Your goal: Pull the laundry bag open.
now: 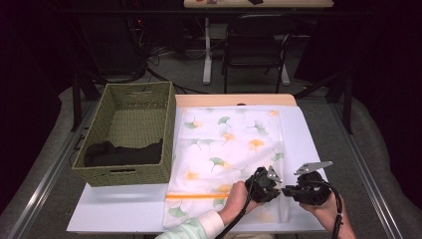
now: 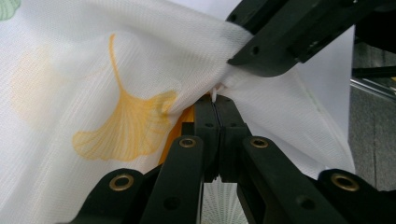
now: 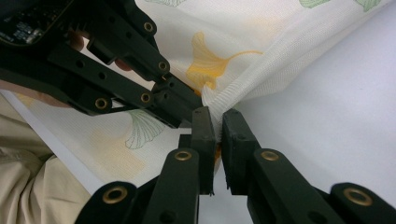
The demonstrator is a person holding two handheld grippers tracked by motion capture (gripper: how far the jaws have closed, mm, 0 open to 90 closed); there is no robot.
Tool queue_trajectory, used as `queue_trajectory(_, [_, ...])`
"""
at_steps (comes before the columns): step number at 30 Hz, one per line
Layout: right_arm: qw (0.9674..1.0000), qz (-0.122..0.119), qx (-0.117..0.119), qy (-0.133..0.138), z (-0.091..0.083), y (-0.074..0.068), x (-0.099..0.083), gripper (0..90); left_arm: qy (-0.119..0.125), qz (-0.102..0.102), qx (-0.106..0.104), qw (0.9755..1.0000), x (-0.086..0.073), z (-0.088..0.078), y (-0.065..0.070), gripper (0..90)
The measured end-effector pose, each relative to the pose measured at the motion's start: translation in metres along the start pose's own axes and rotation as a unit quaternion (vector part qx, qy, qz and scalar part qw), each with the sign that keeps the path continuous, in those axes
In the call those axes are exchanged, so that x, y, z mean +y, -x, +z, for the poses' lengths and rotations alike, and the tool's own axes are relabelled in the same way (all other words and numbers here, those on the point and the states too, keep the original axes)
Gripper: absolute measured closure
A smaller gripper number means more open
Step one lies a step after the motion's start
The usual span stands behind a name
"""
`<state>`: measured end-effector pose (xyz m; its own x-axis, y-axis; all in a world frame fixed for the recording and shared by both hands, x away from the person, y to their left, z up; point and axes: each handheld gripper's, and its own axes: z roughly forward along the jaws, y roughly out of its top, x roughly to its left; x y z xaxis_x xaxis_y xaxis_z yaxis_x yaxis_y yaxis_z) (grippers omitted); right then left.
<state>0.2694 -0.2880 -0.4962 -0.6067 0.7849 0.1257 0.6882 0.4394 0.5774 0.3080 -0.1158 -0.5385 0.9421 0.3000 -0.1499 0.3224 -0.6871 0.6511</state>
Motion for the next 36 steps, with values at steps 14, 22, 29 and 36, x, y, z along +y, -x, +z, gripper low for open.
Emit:
queue_trajectory(14, [0.9999,0.007,-0.005,-0.005,-0.002,0.001,0.001,85.2,-0.006,-0.008,0.01,0.9999,-0.002,-0.003,-0.003,89.6])
queue_trajectory(22, [0.9999,0.014,-0.003,-0.005,-0.003,0.003,0.001,85.2,-0.014,-0.004,0.012,0.9998,-0.005,-0.007,-0.006,89.6])
queue_trajectory(29, [0.9999,0.011,-0.001,-0.006,-0.003,0.003,0.002,85.3,-0.019,-0.01,0.017,0.9996,-0.01,-0.009,-0.009,89.6])
queue_trajectory(36, [0.9996,0.025,-0.002,-0.012,-0.003,0.005,0.001,85.3,-0.024,-0.011,0.027,0.9993,-0.015,-0.012,-0.013,89.7])
